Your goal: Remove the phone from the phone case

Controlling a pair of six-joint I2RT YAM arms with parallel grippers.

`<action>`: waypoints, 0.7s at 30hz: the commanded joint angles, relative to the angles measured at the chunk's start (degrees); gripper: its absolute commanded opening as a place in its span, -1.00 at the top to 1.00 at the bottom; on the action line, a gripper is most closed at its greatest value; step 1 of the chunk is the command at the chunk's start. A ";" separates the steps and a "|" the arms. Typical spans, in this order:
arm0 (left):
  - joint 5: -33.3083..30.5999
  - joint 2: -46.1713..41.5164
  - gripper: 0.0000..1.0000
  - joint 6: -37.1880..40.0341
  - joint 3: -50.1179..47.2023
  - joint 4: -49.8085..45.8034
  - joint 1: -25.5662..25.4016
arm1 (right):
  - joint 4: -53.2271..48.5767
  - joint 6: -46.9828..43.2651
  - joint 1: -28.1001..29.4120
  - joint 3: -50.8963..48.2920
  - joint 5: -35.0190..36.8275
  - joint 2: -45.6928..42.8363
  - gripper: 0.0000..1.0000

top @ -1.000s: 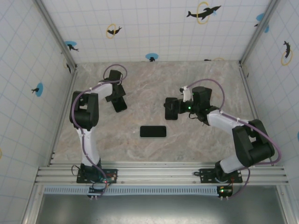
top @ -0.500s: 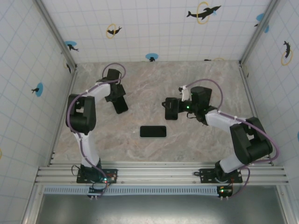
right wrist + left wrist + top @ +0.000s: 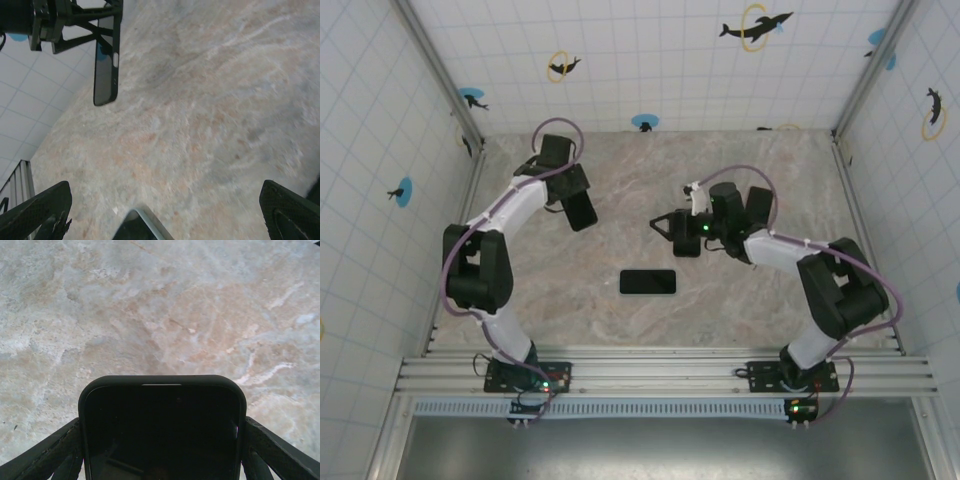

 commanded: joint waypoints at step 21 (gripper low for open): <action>6.61 -10.08 -0.33 -5.67 2.88 0.38 -8.28 | 14.02 14.00 9.30 17.47 -6.63 16.22 -0.54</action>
